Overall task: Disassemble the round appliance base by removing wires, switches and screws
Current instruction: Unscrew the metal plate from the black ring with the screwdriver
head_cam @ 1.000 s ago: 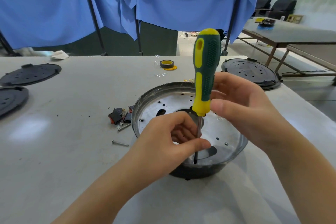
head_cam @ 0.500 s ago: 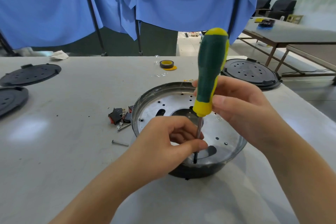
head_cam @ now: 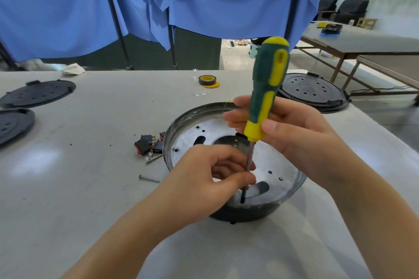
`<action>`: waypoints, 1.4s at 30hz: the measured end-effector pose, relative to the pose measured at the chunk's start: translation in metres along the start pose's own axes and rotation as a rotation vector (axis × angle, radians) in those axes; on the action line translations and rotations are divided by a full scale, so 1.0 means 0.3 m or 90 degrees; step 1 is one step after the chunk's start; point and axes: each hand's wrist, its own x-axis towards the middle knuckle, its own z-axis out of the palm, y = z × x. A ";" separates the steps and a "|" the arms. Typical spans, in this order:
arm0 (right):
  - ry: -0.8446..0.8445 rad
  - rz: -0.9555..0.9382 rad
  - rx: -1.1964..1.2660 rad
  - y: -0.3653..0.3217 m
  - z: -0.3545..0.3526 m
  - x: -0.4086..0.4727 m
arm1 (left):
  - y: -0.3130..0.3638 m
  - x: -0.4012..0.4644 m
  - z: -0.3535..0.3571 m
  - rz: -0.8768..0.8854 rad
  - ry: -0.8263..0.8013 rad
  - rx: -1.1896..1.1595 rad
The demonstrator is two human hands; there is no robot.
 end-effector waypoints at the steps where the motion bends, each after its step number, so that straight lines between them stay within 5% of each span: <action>1: 0.013 -0.004 -0.026 0.002 0.002 0.000 | 0.001 0.001 0.004 -0.002 0.015 0.002; 6: 0.082 -0.047 -0.044 0.006 0.011 0.007 | -0.007 0.005 0.012 -0.003 0.043 0.012; 13: -0.030 0.012 0.060 0.001 -0.008 0.004 | -0.004 -0.006 -0.006 0.003 -0.035 -0.016; 21: 0.068 -0.043 -0.029 -0.002 0.015 0.001 | -0.008 0.003 0.009 0.005 0.050 0.012; 27: -0.008 0.004 0.028 0.003 -0.004 0.002 | -0.003 -0.003 -0.008 0.002 -0.039 -0.017; 37: 0.059 -0.032 -0.023 0.000 0.016 0.005 | -0.009 0.002 0.007 0.000 0.051 0.013; 42: -0.031 -0.009 0.040 0.003 0.005 0.000 | -0.003 -0.006 -0.003 0.009 -0.013 -0.019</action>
